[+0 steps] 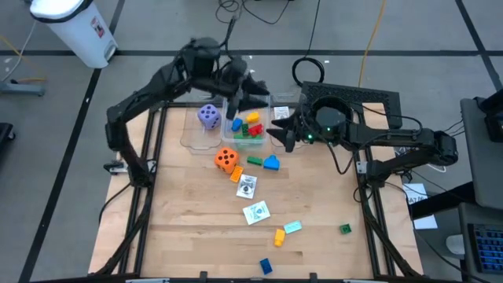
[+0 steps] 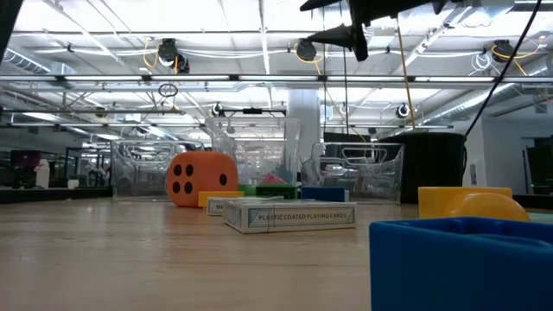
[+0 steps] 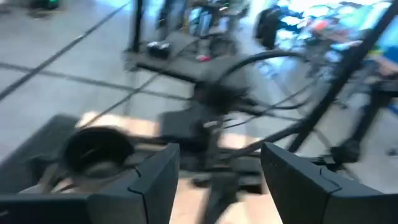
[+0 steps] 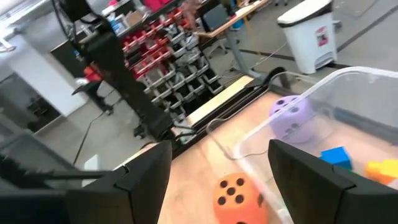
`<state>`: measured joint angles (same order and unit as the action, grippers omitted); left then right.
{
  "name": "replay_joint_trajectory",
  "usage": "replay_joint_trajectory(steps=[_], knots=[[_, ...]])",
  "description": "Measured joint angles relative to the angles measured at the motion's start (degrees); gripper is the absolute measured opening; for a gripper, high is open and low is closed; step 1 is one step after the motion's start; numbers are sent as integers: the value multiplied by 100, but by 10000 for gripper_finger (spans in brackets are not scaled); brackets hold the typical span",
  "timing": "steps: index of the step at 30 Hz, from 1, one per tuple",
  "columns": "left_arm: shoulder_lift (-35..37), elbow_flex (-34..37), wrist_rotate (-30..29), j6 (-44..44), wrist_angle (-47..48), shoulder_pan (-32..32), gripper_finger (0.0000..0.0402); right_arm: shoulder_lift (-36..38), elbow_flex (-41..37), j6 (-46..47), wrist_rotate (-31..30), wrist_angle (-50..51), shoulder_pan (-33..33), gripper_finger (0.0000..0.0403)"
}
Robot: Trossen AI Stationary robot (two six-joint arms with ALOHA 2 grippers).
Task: Pick & Place Toys
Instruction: Put the green four stud game piece into the middle transparent bin
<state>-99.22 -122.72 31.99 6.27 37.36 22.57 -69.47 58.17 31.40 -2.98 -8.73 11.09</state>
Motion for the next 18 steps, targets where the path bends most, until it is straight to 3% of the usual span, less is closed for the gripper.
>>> replay_joint_trajectory(steps=[9,14,18], knots=[[881,2675,-689,1159,-2909,-1029,230,179,0,-63,-1,0,-678,263],[1251,4004,-1944,1731,-4242,-1773,230,422,0,-64,15,105,-1454,263],[1354,4511,-3021,1968,-4502,-2557,230,559,0,-61,8,383,-2302,263]])
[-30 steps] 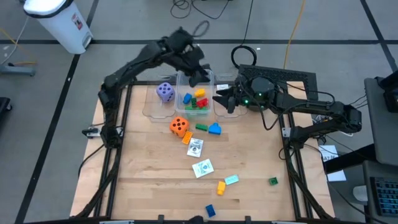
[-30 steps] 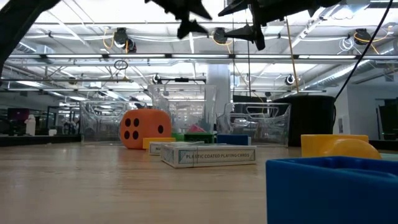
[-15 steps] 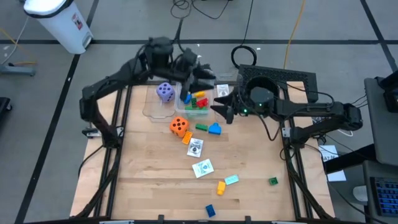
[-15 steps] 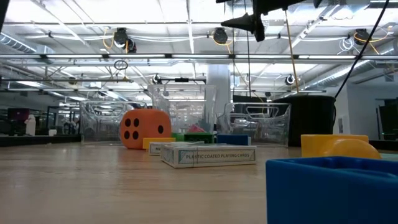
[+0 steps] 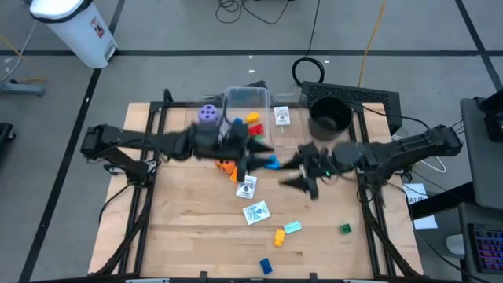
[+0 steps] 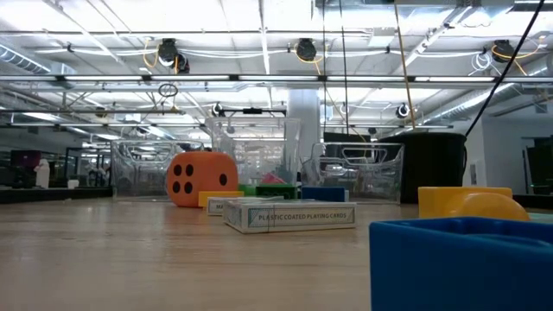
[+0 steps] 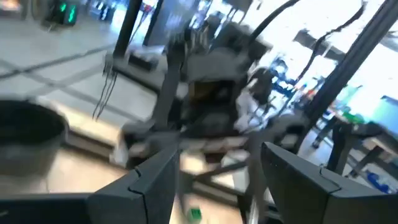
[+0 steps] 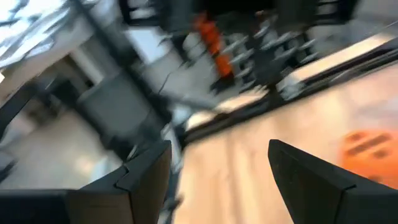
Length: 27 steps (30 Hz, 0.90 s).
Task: Pick & Place Toys
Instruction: Put the green four stud game piece into the middle transparent bin
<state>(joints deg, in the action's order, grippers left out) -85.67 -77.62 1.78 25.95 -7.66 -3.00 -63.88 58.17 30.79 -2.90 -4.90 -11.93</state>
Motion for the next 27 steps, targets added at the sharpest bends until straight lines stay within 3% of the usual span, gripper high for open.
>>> replay_joint_trajectory(steps=[9,13,21,27], knots=[[11,167,-1936,228,175,-1649,230,-99,0,274,-5,425,-1777,263],[11,167,-2438,163,172,-2038,230,-147,0,985,-17,917,-2330,260],[11,167,-2540,132,282,-2195,230,-165,0,2663,171,3048,-3175,227],[11,167,-2245,139,674,-2177,230,-165,0,3525,142,3603,-3354,210]])
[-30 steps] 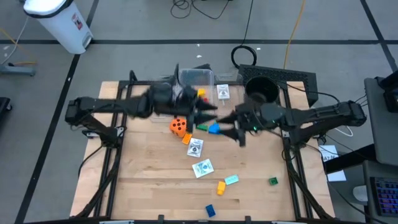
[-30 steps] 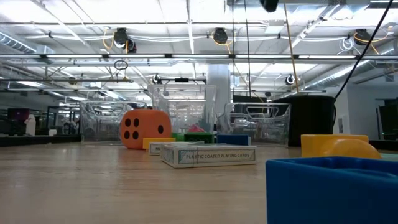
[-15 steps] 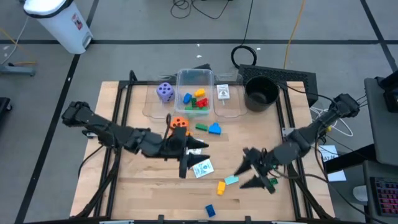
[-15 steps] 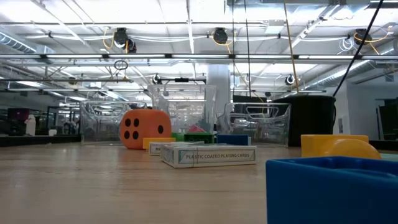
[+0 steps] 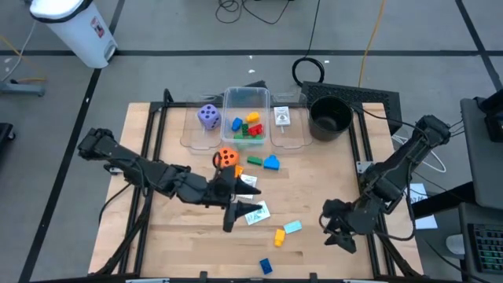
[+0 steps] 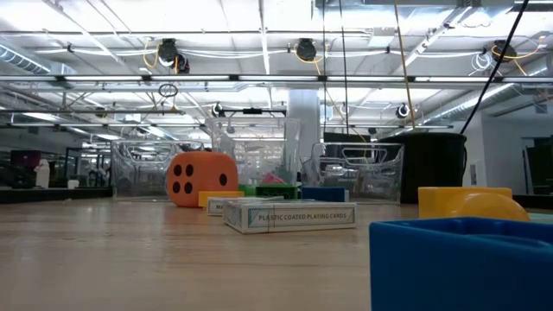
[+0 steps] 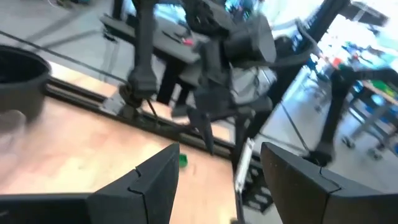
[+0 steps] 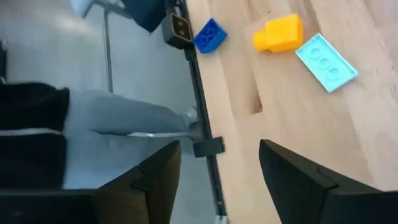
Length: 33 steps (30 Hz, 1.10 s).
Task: Pick & Place Toys
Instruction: Put the green four stud game piece into the middle transparent bin
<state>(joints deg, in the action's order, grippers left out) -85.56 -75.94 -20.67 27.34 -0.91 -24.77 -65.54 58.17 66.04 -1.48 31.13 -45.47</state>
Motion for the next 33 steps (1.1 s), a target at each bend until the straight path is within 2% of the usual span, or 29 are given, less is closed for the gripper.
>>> replay_joint_trajectory(steps=[9,16,18,25,28,33], knots=[[0,0,863,20,673,-20,230,-111,148,976,-3,-397,-199,177],[0,0,1067,-130,1038,-17,230,-775,860,1147,15,66,-337,128],[0,0,1067,-129,1066,-17,230,-1020,1103,1125,241,191,-354,116],[0,0,1013,-211,1066,13,230,-1675,1731,1023,1507,1907,-570,75],[0,0,952,-186,1062,82,230,-1689,1742,958,1433,2645,-769,54],[-2,0,509,-123,1006,211,230,-1492,1742,944,757,3356,-1074,28]])
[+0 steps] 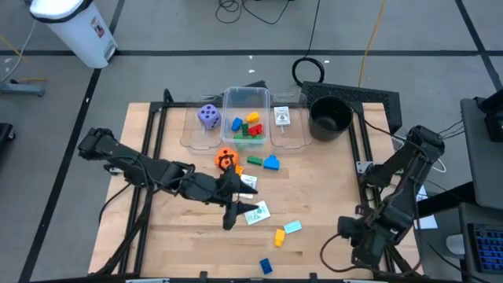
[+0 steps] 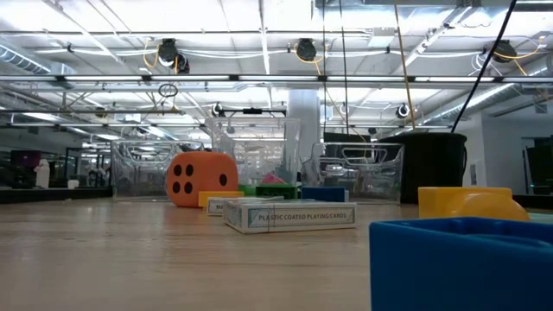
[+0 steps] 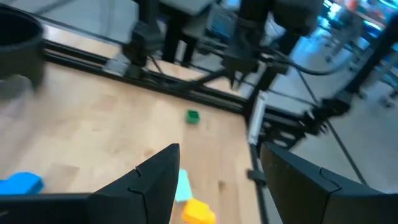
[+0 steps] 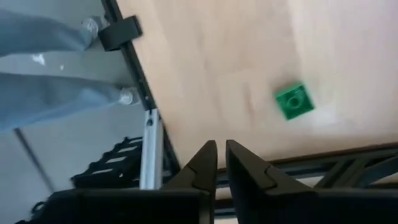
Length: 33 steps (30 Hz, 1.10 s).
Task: Pick & Place Toys
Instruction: Put the green four stud game piece into the middle transparent bin
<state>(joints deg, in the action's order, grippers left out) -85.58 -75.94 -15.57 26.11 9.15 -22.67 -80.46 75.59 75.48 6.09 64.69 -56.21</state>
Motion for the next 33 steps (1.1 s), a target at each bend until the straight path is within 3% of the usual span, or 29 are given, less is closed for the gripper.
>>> replay_joint_trajectory(steps=[5,16,33], knots=[[0,0,-361,229,-236,173,230,156,0,-221,-434,197,-247,18],[0,2,-387,275,-810,353,230,163,-320,-1043,-459,455,-469,28],[0,2,-389,253,-761,381,230,159,-1607,-1324,-435,-314,-429,188]])
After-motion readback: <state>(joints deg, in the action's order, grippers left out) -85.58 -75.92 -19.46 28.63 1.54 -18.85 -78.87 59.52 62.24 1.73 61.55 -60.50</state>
